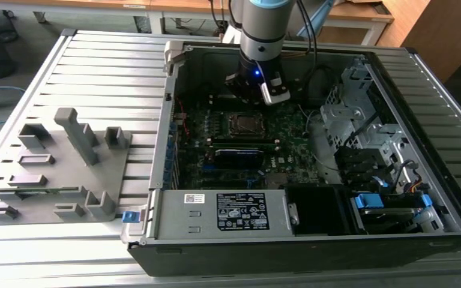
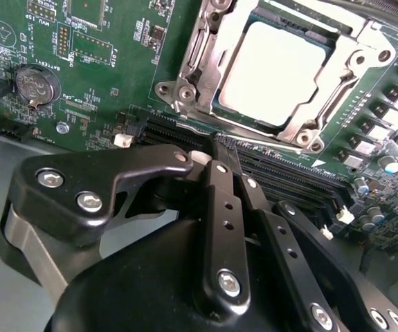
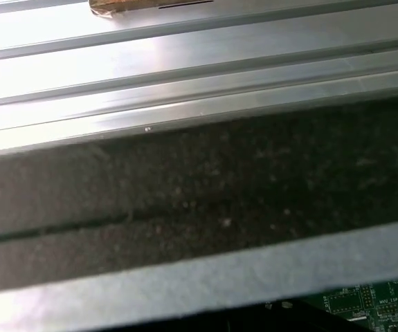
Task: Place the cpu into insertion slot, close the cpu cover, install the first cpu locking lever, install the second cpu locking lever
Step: 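Install the first cpu locking lever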
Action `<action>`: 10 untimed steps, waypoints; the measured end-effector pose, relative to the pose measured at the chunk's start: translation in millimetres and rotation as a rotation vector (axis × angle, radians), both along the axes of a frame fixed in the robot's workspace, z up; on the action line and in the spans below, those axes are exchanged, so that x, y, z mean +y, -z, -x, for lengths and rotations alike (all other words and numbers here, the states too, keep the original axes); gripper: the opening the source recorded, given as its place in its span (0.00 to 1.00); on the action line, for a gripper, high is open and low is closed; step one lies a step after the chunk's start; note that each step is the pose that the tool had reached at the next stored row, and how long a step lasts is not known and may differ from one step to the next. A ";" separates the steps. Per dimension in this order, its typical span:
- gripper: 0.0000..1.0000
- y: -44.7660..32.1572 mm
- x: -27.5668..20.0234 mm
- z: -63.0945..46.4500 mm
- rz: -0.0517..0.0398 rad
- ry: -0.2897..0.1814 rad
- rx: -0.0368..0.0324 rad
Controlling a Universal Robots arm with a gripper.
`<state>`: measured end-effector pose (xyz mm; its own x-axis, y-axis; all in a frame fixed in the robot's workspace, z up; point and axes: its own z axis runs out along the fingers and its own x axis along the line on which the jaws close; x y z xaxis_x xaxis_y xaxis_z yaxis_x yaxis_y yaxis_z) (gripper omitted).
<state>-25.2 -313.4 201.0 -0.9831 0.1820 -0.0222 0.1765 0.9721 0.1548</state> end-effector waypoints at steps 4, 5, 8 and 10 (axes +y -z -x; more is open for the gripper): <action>0.10 0.4 -1.4 0.0 0.0001 0.000 0.0000; 0.10 0.6 -1.7 0.0 0.0003 0.000 0.0000; 0.10 1.2 -2.5 -0.1 0.0004 0.000 0.0000; 0.10 1.6 -2.8 -0.1 0.0006 0.000 0.0000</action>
